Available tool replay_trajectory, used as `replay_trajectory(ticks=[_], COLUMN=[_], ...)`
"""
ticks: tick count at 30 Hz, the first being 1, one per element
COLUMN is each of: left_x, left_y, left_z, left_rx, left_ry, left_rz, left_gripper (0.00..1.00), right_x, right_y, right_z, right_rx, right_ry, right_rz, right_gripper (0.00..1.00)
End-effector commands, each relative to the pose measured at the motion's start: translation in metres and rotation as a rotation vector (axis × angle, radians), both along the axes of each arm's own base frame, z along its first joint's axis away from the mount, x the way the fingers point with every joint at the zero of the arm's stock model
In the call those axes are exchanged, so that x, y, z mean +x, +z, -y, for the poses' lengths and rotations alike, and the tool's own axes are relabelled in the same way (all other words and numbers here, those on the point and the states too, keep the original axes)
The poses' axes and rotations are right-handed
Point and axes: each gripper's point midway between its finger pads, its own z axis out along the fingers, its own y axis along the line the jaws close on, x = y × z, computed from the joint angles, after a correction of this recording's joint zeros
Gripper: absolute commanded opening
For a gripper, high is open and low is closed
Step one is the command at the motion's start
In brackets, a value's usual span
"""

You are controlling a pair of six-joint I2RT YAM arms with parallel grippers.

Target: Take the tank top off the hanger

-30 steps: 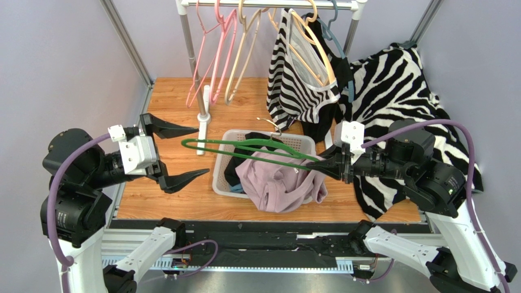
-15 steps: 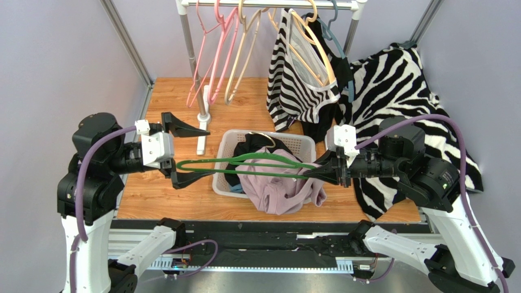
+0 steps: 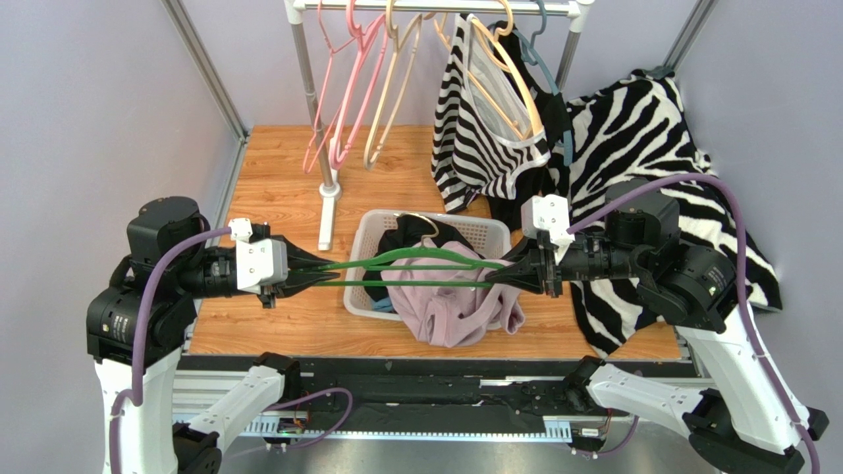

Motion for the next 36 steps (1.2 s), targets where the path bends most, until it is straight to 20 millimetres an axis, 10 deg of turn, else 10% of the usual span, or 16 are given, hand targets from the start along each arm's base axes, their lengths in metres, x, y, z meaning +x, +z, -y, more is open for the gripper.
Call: replay_trajectory(ticks=[1,8,20,28,36], left_x=[-0.004,0.007,0.091,0.07,0.015], left_y=[0.0,-0.003,-0.023,-0.033,-0.068], left_z=[0.001,0.002,-0.018,-0.011,0.0], left_rx=[0.006,-0.003,0.019,0.065,0.21], left_ry=[-0.028,-0.002,0.365,0.24,-0.055], left_rz=[0.037,0.036,0.02,0.014,-0.22], left_gripper=[0.22,0.0,0.0,0.0,0.0], right_x=[0.002,0.024,0.038,0.03,0.041], right_y=[0.027,0.032,0.065,0.06,0.067], right_z=[-0.006,-0.021,-0.041,-0.035,-0.029], right_rx=[0.069,0.096,0.189,0.161,0.134], right_ry=[0.026,-0.004,0.026,0.053,-0.004], right_rz=[0.078,0.117,0.191,0.21,0.264], right_gripper=[0.0,0.0,0.0,0.0,0.57])
